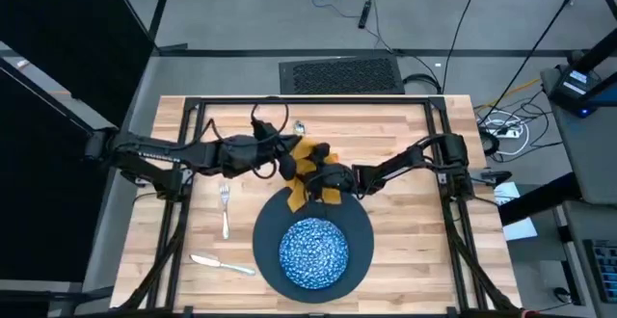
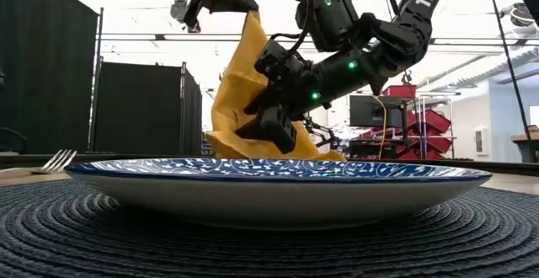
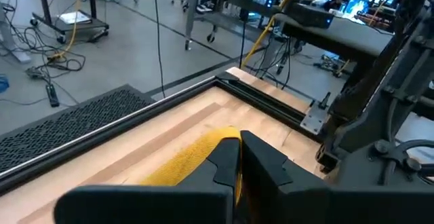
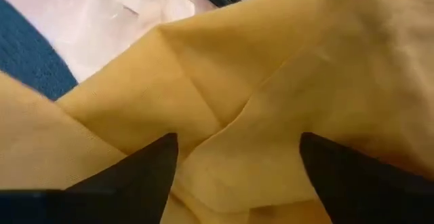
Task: Set table place
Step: Fold the yellow table napkin
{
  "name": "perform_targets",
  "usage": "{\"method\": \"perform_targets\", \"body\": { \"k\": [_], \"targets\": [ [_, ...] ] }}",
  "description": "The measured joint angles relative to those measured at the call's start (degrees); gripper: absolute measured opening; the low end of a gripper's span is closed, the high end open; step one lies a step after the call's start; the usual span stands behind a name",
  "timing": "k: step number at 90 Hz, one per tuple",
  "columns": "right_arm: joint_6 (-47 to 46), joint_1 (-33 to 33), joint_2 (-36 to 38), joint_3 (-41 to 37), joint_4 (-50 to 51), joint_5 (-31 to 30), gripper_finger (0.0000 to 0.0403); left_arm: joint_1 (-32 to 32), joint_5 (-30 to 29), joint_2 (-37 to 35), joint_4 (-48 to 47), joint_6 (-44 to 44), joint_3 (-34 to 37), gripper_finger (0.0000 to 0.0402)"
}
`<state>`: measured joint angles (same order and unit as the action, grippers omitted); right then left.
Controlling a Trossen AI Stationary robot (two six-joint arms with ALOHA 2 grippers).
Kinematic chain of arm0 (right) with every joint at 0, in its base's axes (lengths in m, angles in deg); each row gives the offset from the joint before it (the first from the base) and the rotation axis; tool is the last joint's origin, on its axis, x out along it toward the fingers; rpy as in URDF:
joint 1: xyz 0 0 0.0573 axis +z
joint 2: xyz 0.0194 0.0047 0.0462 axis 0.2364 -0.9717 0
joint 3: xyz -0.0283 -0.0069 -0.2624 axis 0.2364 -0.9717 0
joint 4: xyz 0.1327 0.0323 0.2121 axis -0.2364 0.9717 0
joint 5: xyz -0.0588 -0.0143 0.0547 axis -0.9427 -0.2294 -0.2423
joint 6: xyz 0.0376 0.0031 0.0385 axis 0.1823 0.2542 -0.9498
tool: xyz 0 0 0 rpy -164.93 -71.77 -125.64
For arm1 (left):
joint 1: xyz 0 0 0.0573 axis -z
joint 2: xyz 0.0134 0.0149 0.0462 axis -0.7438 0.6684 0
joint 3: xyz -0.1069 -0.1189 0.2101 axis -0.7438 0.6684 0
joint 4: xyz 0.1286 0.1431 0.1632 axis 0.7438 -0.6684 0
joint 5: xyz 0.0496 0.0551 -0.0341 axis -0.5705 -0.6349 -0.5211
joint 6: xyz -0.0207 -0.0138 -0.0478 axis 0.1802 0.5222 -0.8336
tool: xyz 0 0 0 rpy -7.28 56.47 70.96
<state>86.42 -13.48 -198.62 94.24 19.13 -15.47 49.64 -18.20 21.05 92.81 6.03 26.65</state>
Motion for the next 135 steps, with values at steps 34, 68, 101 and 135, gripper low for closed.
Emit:
{"method": "perform_targets", "body": {
  "k": [34, 68, 101, 135],
  "targets": [
    [-6.0, -0.9, 0.0, 1.6, 0.5, -5.4, 0.0278, 2.0, 0.6, 0.0, 1.5, 0.1, 0.0, 0.0],
    [-6.2, -1.0, 0.0, 5.4, 4.8, -6.1, 0.0099, 2.7, 0.6, 0.0, 1.4, 0.1, 0.0, 0.0],
    [-10.0, 2.2, 0.7, 5.4, 11.4, -7.7, 0.0001, 2.7, -1.2, 0.0, -2.6, 1.6, 0.0, 0.0],
    [-18.0, 13.4, 19.6, 5.4, 42.7, -24.6, 0.0, 2.8, -2.6, 0.0, -5.2, 1.5, 0.0, 0.0]
  ]
}}
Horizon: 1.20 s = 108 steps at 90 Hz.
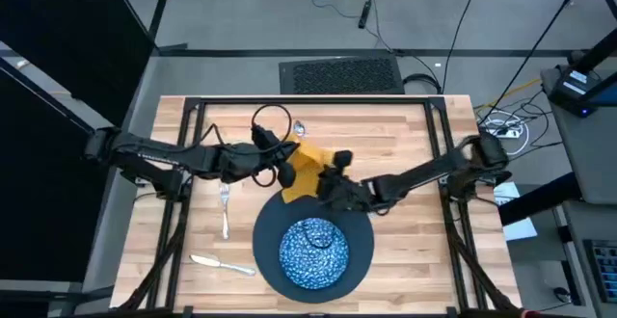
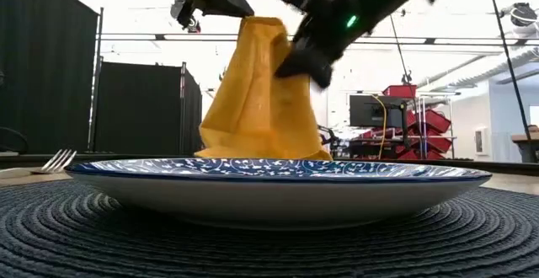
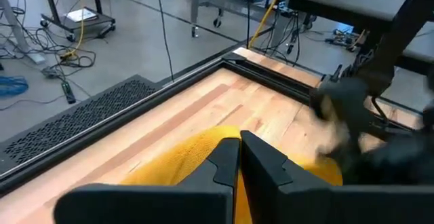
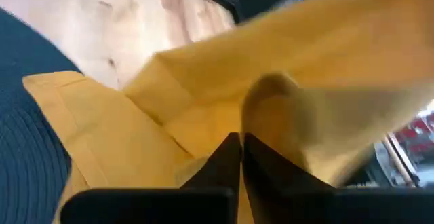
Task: Set table place
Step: Fold the yellow table napkin
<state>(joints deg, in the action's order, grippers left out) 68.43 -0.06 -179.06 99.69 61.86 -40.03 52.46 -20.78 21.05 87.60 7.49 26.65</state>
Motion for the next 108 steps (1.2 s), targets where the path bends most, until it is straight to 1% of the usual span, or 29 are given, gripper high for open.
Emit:
{"method": "perform_targets", "body": {
  "k": [8, 14, 28, 42, 49, 66, 83, 94, 103, 108],
  "targets": [
    [-2.1, 0.8, 6.4, 0.0, 7.0, -2.9, 0.0, 0.7, 1.1, 0.0, 0.0, 0.0, 0.0, 0.0],
    [-2.7, 0.9, 11.1, 0.0, 10.7, -3.7, 0.0, 1.1, 1.4, 0.0, 0.0, 0.0, 0.0, 0.0],
    [-2.8, 0.9, 20.5, 0.0, 15.7, -3.3, 0.0, 2.5, 1.5, 0.0, 0.0, -0.2, 0.0, 0.0],
    [-3.9, 0.9, 26.3, 0.0, 17.9, -0.7, 0.0, 3.3, 1.5, 0.0, 0.1, -1.6, 0.0, 0.0],
    [-4.7, 1.2, 27.5, 0.0, 19.3, -0.4, 0.0, 3.3, 1.6, 0.0, 0.2, -2.9, 0.0, 0.0],
    [-7.4, 2.6, 27.9, 0.0, 22.5, -0.3, 0.0, 3.3, 1.6, 0.0, 1.6, -2.9, 0.0, 0.0],
    [-10.5, 3.0, 27.9, 0.0, 25.2, -0.3, 0.0, 3.2, 1.6, 1.5, 2.4, -1.0, 0.0, 0.0004],
    [-10.5, 3.0, 27.9, 0.0, 25.6, -0.3, 0.0, 3.2, 1.8, 3.9, 5.2, 3.6, 0.0, 0.0032],
    [-10.5, 3.0, 27.9, 0.0, 26.0, -0.3, 0.0, 3.2, 4.5, 6.0, 7.6, 7.3, 0.0, 0.007],
    [-10.5, 3.0, 27.9, 0.0, 26.7, -0.3, 0.0, 3.2, 4.7, 6.5, 8.4, 8.9, 0.0, 0.0092]
  ]
}}
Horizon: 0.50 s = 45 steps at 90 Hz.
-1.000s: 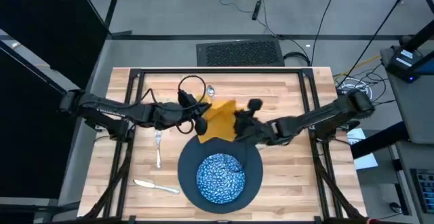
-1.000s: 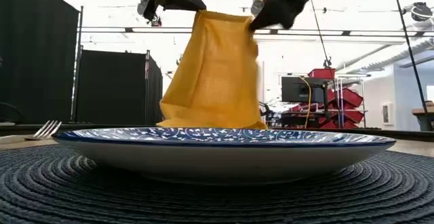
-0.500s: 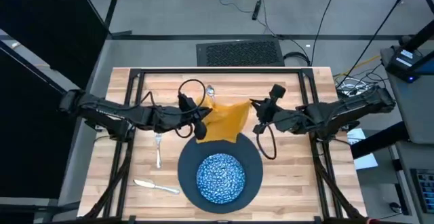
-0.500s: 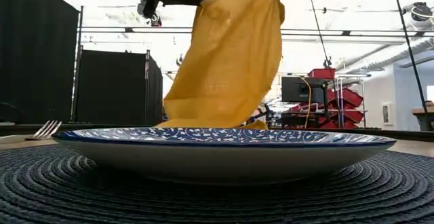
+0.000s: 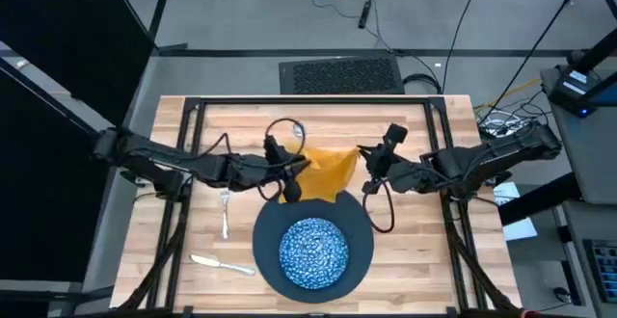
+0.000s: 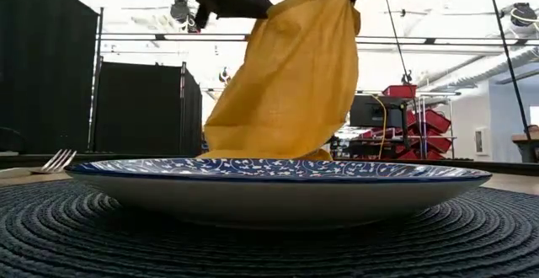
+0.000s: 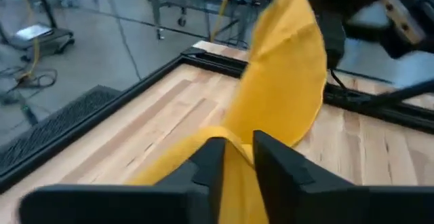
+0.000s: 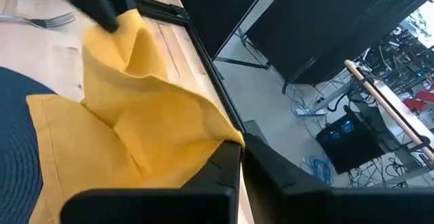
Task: Set table place
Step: Fold the yellow table napkin
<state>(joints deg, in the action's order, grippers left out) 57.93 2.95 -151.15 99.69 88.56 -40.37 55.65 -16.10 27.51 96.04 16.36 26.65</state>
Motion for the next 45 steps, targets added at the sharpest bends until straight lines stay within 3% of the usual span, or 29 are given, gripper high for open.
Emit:
{"method": "perform_targets", "body": {
  "k": [20, 45],
  "targets": [
    [-4.3, 0.0, 0.0, 0.0, 5.8, 0.0, 0.0, 0.0, -0.1, 0.2, -0.2, 4.9, -0.1, 0.016],
    [-9.0, 0.0, 0.0, 0.0, 12.1, 0.0, 0.0, 1.3, 1.2, 0.2, -8.8, 7.9, -0.1, 0.0189]
  ]
}}
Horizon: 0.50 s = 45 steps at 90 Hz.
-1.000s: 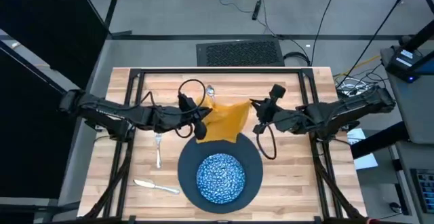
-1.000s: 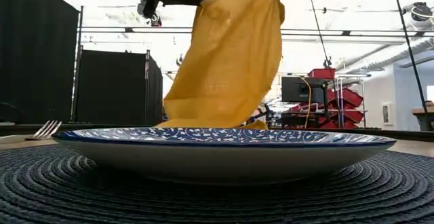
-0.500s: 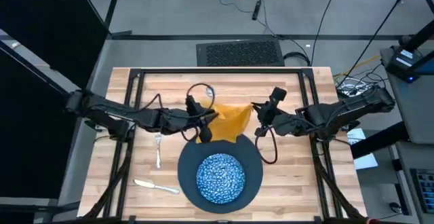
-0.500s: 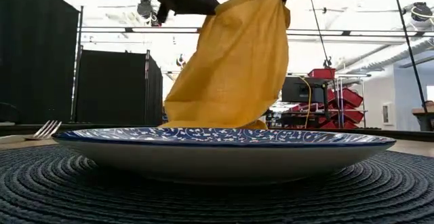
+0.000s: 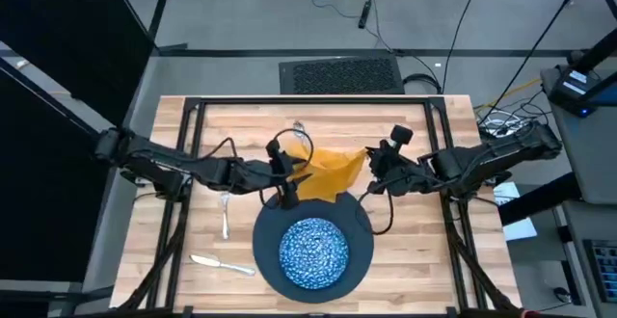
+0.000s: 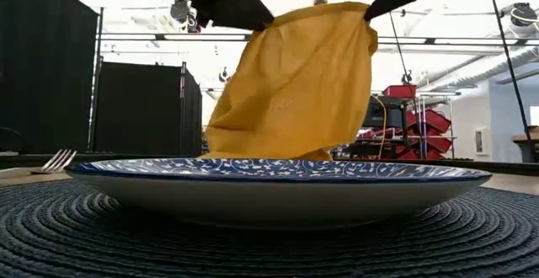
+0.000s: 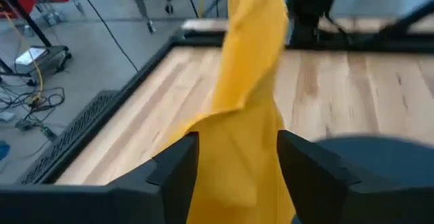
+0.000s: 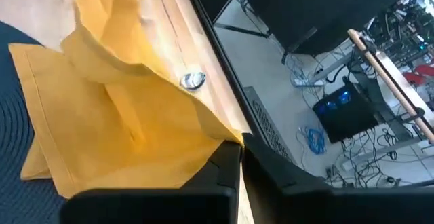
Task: Set table place
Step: Fold the yellow table napkin
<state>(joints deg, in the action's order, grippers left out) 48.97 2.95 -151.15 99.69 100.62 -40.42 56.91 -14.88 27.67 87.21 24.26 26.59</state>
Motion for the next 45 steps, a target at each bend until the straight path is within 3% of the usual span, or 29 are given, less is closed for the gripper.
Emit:
{"method": "perform_targets", "body": {
  "k": [24, 45],
  "targets": [
    [0.3, 0.0, 0.0, 0.0, 0.1, -0.1, 0.0, 1.1, -0.4, 0.9, -5.8, -0.3, 0.0, 0.019],
    [0.4, 0.0, 0.0, 0.0, 0.1, -0.2, 0.0, 1.2, -0.3, 4.2, -12.1, -6.0, 0.0, 0.019]
  ]
}}
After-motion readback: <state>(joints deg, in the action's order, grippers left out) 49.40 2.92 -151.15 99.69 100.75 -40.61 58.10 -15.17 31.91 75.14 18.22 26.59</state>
